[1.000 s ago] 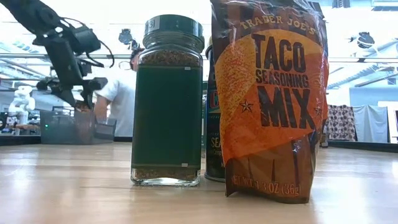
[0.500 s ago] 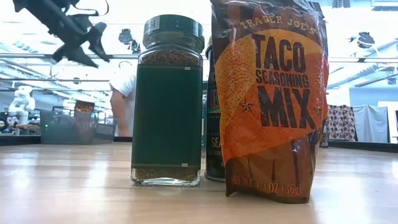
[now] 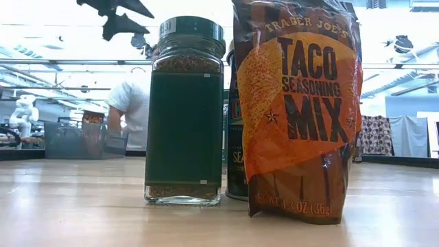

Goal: Sort spices by type
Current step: Put the bottom left orange seasoning pack into the black bin

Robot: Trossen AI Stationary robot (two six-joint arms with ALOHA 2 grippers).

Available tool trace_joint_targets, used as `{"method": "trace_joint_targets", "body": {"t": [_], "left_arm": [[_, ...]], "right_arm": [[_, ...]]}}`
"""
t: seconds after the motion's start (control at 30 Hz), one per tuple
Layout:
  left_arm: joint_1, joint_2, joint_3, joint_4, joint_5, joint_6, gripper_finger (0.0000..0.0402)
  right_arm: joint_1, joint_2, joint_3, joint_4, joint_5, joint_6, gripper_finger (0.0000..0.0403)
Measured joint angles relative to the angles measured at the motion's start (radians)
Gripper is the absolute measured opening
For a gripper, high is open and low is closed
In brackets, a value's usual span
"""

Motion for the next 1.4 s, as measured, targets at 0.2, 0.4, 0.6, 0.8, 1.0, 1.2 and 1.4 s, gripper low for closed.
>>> {"method": "trace_joint_targets", "body": {"t": [0.2,0.4,0.6,0.8,1.0,1.2,1.4], "left_arm": [[-0.182,0.137,0.082,0.048,-0.060,0.038,0.0212],[-0.320,0.253,0.184,0.046,-0.071,0.052,0.0211],[-0.459,0.384,0.277,0.039,-0.111,0.024,0.0211],[-0.580,0.524,0.366,0.035,-0.127,0.001,0.0211],[-0.673,0.590,0.391,-0.032,-0.114,0.024,0.0211],[-0.753,0.626,0.392,-0.037,-0.120,0.032,0.0211],[-0.837,0.708,0.392,0.020,-0.225,0.025,0.0211]], "right_arm": [[0.000,0.000,0.000,0.000,-0.005,0.000,0.0041],[0.001,0.000,0.000,-0.001,-0.009,0.000,0.0041],[0.002,0.000,0.000,-0.006,-0.009,0.000,0.0041],[0.002,0.000,0.000,-0.029,-0.013,0.008,0.0041],[0.004,0.000,0.000,-0.031,-0.011,0.099,0.0041],[0.003,0.000,0.000,-0.031,-0.007,0.177,0.0041],[0.003,0.000,0.000,-0.030,-0.011,0.227,0.0041]]}}
